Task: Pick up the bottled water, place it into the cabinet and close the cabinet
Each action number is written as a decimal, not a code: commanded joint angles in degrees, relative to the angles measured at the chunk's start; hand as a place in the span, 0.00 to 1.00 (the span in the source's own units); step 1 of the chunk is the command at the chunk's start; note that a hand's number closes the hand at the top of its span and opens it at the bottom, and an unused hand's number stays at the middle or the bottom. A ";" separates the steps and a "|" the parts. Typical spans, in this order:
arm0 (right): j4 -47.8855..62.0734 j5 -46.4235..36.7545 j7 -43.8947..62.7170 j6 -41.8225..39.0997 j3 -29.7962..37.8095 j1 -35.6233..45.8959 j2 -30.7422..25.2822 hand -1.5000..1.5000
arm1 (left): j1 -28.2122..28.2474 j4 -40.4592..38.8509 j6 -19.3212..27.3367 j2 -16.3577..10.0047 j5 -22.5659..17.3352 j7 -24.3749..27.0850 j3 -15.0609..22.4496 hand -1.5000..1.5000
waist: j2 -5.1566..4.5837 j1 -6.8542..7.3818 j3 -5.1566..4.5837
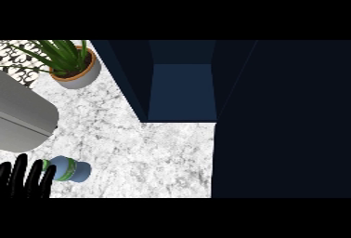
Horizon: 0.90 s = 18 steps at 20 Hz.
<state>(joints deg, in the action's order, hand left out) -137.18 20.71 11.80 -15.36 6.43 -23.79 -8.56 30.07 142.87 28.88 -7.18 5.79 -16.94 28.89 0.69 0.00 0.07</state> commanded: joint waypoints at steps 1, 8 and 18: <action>-10.44 8.38 5.32 1.30 0.95 -2.52 -0.29 0.00 | 4.08 8.74 1.91 -2.05 4.58 0.17 -1.71 0.00 | -0.02 0.24 -0.07; -10.46 11.07 1.96 -2.12 3.57 -6.98 0.34 0.00 | 7.64 5.63 0.78 -4.32 -3.94 3.32 -9.75 0.00 | -0.14 -0.33 -0.14; -9.93 14.64 -0.21 -5.19 6.70 -9.16 -1.26 0.00 | 2.92 -10.52 -4.91 -5.29 -15.03 10.89 -23.80 0.00 | -0.40 -1.21 -0.22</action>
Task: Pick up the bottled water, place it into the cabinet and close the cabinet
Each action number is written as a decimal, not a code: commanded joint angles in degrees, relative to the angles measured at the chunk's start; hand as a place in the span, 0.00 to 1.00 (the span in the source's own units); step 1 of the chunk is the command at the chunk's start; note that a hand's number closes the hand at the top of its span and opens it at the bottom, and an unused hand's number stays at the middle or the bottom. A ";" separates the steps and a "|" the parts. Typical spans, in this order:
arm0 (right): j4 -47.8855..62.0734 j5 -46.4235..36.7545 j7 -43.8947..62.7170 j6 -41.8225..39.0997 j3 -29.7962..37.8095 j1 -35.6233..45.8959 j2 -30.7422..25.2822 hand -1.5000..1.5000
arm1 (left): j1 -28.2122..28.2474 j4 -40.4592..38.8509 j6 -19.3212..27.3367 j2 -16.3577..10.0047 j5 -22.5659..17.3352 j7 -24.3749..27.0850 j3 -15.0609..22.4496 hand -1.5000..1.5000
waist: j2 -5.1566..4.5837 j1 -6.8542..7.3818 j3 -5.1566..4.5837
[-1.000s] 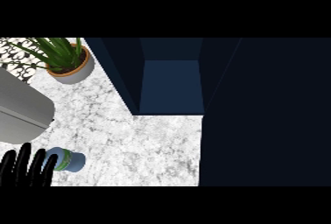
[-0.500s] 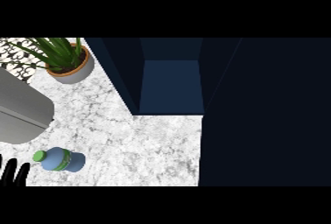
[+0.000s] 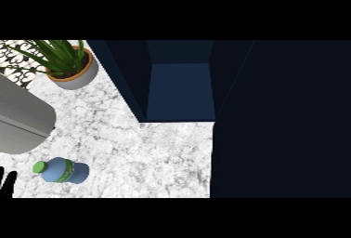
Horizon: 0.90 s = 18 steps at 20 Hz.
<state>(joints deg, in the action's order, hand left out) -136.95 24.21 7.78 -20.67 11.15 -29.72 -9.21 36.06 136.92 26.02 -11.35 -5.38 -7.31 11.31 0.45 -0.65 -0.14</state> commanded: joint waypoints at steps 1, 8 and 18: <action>-11.81 9.69 4.57 0.80 -0.94 -5.03 1.28 0.00 | -0.87 -5.81 -3.22 -1.01 -4.09 3.15 -5.44 0.00 | -0.03 -0.27 -0.04; -10.25 11.90 3.95 0.46 1.36 -4.59 -0.73 0.00 | -5.28 -18.60 -9.39 -0.93 -8.17 11.93 -9.86 0.00 | -0.30 -0.02 -0.02; -9.89 13.78 0.11 -2.45 3.39 -8.45 -0.94 0.00 | -13.32 -35.67 -11.08 -2.00 -10.46 14.73 -17.94 0.00 | -0.35 -0.55 0.05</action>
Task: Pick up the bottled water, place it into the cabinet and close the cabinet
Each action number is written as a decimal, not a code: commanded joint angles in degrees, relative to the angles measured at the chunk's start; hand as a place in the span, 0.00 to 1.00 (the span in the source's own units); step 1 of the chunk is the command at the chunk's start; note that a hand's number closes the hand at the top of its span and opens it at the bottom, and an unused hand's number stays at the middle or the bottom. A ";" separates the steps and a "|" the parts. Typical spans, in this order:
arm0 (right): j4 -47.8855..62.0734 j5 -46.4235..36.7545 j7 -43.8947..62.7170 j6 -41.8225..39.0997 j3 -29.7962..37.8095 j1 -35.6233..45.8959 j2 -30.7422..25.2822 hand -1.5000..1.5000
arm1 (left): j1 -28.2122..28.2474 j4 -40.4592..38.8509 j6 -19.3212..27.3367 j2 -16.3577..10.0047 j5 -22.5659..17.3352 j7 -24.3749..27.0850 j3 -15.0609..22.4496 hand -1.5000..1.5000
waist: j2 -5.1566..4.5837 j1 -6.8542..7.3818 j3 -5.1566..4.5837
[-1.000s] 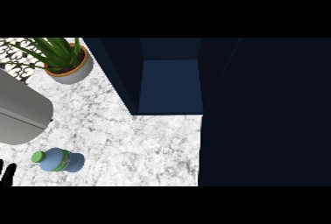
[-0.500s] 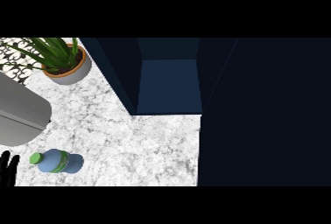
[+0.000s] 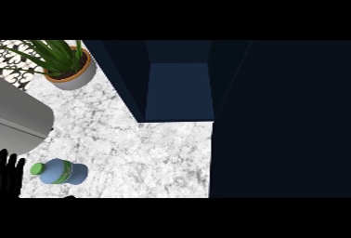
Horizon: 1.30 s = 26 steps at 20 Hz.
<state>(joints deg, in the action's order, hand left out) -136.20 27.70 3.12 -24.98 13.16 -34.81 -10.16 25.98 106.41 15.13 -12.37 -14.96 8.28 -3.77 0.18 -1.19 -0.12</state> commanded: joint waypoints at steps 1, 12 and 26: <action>-7.76 12.90 3.08 -0.38 3.80 -3.25 -1.75 0.00 | -6.81 -10.19 -1.00 -0.47 -1.13 1.19 -3.01 0.00 | -0.10 -0.49 0.01; -11.79 14.08 2.80 -0.79 2.23 -7.68 -1.97 0.00 | -12.60 -29.15 -6.46 0.62 -2.29 9.70 -5.70 0.00 | -0.12 -0.57 -0.09; -10.24 16.71 -1.18 -2.21 5.52 -10.30 -4.95 0.00 | -18.10 -49.26 -20.43 2.39 -7.77 24.68 -10.22 0.00 | -0.12 -0.02 -0.13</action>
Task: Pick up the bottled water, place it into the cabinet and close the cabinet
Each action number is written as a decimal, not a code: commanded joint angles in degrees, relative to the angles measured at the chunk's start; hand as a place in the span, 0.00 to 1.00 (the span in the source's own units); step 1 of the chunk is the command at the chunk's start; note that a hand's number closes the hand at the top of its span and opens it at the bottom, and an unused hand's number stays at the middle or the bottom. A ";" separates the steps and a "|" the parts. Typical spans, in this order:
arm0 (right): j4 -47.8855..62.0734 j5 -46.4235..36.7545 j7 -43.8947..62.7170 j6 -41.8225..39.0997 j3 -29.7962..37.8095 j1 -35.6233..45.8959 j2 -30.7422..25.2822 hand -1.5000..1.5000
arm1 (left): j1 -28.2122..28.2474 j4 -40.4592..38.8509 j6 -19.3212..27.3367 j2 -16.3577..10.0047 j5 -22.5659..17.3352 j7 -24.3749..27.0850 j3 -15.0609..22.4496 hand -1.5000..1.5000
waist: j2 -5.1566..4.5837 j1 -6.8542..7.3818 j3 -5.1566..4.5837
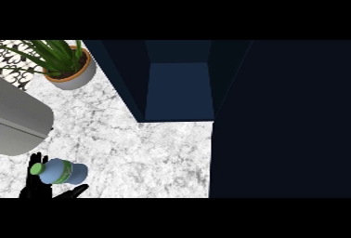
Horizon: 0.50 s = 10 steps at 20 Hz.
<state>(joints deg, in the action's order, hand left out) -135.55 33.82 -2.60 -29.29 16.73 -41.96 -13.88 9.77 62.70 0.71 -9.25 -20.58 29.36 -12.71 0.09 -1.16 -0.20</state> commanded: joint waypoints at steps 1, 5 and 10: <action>-9.39 10.20 1.43 -1.21 2.51 -6.28 0.29 0.00 | -2.24 -6.61 -4.42 1.78 -0.43 6.04 0.05 0.00 | 0.13 -0.62 0.03; -11.71 9.40 1.61 0.01 2.19 -6.56 0.10 0.00 | -5.07 -11.31 -8.79 -0.67 -1.02 7.49 -1.00 0.00 | 0.05 -0.43 0.02; -9.79 8.81 3.12 3.98 1.75 -2.58 -0.98 0.00 | -8.24 -15.76 -14.76 0.14 -4.96 10.07 -3.18 1.00 | -0.12 0.53 0.03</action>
<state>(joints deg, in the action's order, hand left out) -135.27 35.84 -4.09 -29.51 17.88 -43.65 -15.27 3.58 50.32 -9.11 -8.67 -22.93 38.26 -14.46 0.04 -1.10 -0.18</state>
